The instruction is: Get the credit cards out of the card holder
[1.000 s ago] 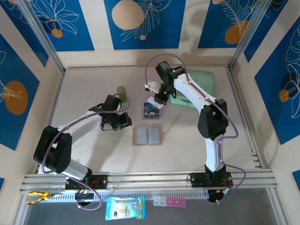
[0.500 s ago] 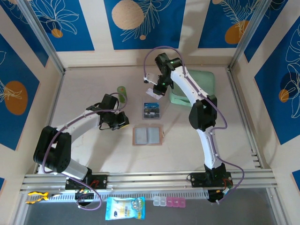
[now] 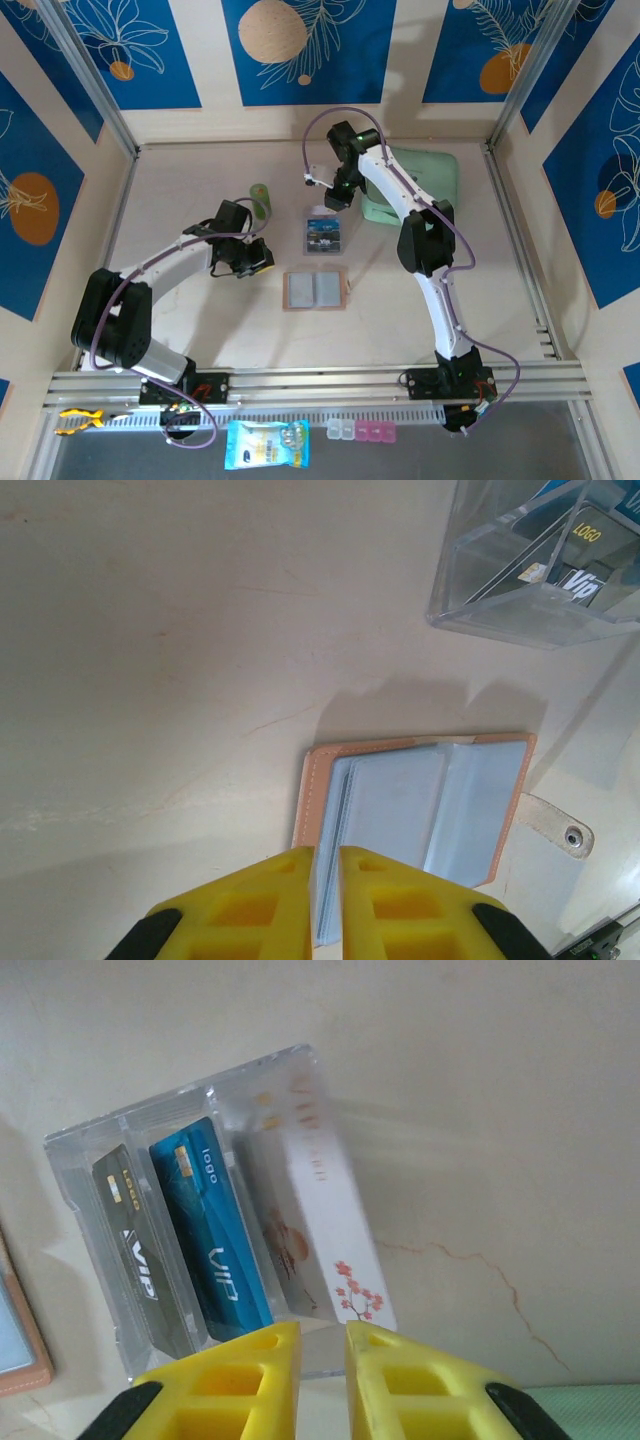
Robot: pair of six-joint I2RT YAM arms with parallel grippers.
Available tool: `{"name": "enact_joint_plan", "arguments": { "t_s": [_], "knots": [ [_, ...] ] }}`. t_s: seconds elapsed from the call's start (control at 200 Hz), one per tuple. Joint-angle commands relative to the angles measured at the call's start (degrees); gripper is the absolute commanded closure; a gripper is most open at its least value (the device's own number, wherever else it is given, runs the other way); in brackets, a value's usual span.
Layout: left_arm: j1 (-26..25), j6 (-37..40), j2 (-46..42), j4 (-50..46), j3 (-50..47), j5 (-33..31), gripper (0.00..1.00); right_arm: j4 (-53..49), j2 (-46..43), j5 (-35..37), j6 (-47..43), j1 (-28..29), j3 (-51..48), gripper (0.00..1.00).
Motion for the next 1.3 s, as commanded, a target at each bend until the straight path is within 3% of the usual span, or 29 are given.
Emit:
{"name": "enact_joint_plan", "arguments": {
  "t_s": [0.0, 0.505, 1.291],
  "knots": [
    [0.8, 1.2, 1.0, -1.0, 1.6, 1.0, 0.85, 2.5, -1.9, -0.1, 1.0, -0.1, 1.6, 0.79],
    [0.8, 1.3, 1.2, -0.5, 1.0, 1.6, 0.85, 12.1, -0.2, 1.4, 7.1, 1.3, -1.9, 0.73],
    [0.8, 1.2, 0.6, -0.2, 0.4, 2.1, 0.85, 12.5, -1.9, -0.3, 6.6, 1.3, -6.6, 0.72]
  ]
}}
